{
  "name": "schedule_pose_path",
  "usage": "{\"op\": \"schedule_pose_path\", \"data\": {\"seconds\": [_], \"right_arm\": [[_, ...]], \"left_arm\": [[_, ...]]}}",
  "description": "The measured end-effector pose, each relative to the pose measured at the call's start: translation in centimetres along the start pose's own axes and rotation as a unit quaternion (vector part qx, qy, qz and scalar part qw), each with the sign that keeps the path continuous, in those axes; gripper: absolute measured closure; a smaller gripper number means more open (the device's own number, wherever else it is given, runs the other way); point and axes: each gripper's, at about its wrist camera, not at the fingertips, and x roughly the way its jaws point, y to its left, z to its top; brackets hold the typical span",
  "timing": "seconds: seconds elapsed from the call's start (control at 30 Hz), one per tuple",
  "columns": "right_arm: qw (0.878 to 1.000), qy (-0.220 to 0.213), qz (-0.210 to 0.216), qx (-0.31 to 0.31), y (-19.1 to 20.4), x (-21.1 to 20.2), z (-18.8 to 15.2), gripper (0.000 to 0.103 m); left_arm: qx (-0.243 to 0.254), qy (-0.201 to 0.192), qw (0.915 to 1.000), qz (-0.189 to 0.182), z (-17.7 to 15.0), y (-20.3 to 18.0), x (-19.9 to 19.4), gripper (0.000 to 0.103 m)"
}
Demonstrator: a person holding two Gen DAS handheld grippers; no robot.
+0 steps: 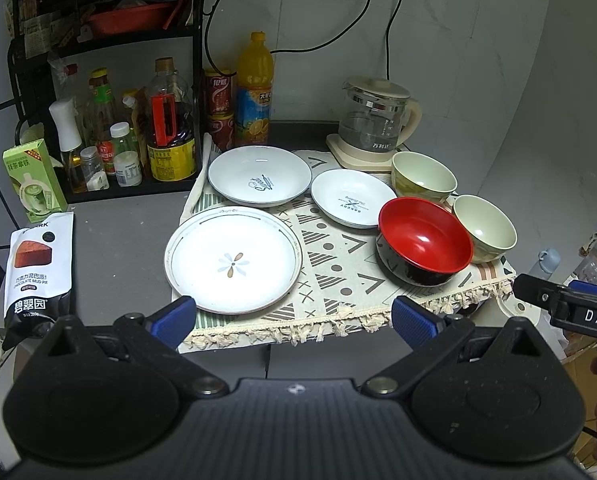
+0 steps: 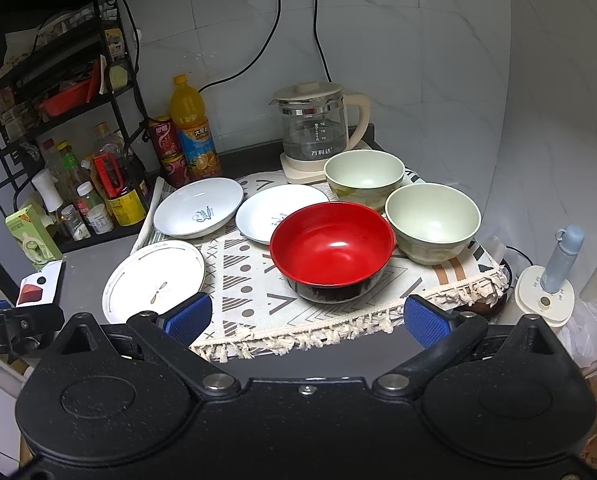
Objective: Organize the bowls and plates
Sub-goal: 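Move the right gripper toward the large pale green bowl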
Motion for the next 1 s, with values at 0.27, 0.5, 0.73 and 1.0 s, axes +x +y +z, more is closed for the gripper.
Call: {"op": "schedule_pose_path", "data": {"seconds": [0.27,0.5,0.73,1.0], "right_arm": [[1.0,0.001,0.001,0.0,-0.5,0.2,0.1,0.0],[1.0,0.002,0.001,-0.001,-0.6,0.4,0.0,0.0],[1.0,0.003,0.006,-0.005,-0.8,0.3,-0.2,0.0],[1.0,0.004,0.011,0.001,-1.9,0.5,0.1,0.0]], "left_arm": [[0.0,0.0,1.0,0.001,-0.1,-0.1,0.0,0.0],[-0.005,-0.004,1.0,0.004,-0.1,-0.4,0.1,0.0],[-0.01,0.001,0.9999,0.004,-0.1,-0.7,-0.1,0.0],[-0.029,0.059,0.9978,-0.002,0.3,-0.9,0.4,0.0]]}}
